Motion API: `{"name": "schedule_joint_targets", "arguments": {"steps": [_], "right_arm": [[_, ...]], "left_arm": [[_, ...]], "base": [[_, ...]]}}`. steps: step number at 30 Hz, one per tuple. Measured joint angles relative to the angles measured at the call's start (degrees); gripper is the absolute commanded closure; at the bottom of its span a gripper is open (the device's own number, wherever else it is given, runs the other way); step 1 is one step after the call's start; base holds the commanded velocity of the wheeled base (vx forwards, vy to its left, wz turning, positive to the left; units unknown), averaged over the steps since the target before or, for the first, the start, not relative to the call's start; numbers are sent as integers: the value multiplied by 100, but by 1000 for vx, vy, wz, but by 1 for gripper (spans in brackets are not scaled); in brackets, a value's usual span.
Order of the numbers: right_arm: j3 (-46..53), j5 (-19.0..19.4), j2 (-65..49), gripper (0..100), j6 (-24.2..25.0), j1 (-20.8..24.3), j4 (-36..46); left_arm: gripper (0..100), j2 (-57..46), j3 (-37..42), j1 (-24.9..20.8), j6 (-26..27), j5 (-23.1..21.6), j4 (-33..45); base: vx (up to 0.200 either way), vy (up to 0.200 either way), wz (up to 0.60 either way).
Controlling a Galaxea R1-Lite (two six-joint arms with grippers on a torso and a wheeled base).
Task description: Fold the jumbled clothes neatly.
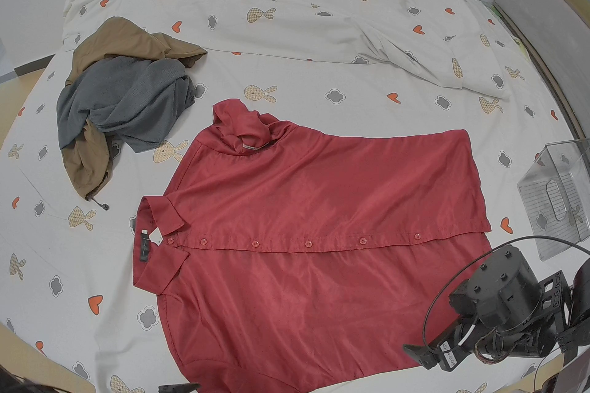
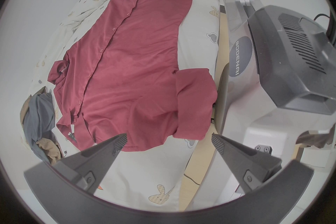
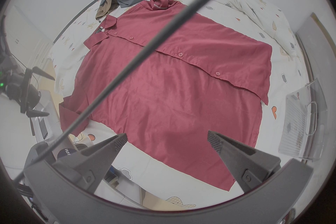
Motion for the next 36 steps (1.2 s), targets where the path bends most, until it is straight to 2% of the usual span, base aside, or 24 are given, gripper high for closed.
{"name": "schedule_joint_targets", "arguments": {"steps": [4, 8, 14, 20, 36], "right_arm": [[-2, 0, 41, 0, 4, -20, 2], [-2, 2, 66, 0, 12, -38, 2], [-2, 5, 88, 0, 15, -44, -5], [-17, 6, 134, 0, 22, -46, -7], [-37, 6, 204, 0, 30, -69, -7]], "left_arm": [[0, 622, -62, -547, -511, 443, -151], [0, 975, -195, -824, -629, 588, -158], [0, 1295, -300, -917, -653, 717, -148], [0, 1752, -361, -980, -780, 1488, -222], [0, 2681, -506, -1262, -1133, 1598, -257]], "base": [[0, 0, 0], [0, 0, 0], [0, 0, 0], [0, 0, 0], [0, 0, 0]]}}
